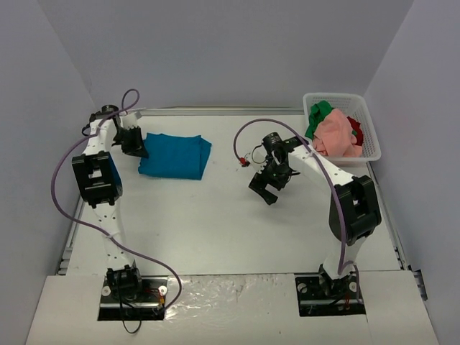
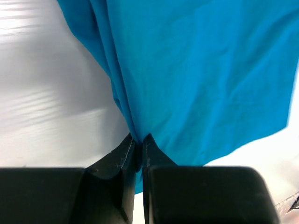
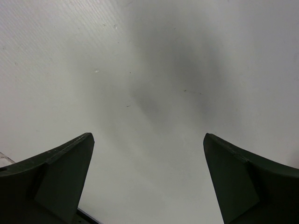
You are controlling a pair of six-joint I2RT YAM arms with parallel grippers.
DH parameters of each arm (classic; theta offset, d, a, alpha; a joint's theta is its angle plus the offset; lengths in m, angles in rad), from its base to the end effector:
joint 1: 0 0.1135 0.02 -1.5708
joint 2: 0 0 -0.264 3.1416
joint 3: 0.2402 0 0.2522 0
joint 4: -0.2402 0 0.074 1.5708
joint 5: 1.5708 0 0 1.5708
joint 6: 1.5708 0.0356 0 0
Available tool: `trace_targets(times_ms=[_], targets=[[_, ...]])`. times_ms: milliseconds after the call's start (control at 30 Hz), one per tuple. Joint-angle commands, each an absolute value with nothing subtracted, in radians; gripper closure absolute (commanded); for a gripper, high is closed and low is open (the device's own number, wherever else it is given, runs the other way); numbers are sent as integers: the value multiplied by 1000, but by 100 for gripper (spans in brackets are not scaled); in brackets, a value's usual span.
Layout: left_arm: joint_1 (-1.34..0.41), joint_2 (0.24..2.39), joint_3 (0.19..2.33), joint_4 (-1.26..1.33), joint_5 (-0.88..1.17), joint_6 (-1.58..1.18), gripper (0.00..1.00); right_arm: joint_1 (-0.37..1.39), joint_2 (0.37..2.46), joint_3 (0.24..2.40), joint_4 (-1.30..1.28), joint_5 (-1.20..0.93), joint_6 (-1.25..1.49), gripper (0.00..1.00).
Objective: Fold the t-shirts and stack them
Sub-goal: Put the neatly folded tshirt into the corner of the board with the left arm
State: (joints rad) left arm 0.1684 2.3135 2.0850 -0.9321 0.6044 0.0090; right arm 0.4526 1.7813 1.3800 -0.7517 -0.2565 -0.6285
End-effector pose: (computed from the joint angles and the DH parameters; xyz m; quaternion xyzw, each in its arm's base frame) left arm 0.4883 0.0625 0.2162 -0.0140 0.9365 -0.2730 0.2195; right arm 0.3271 0.1691 0.2321 -0.5220 0.8183 0.1066 0.2159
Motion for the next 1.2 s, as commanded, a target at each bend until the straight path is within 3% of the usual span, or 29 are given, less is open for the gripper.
trace_targets(times_ms=[0,367,1167], targets=[[218,2368,2175,-1057,592,81,98,423,1779,1370,-785,-285,-624,0],[301,2491,2427,-1127,520,150,98,351,1828,1379,-785,-293,-617,0],[400,2568,2582,-993,450,52,98,318,1970,1428,-825,-301,-620,0]])
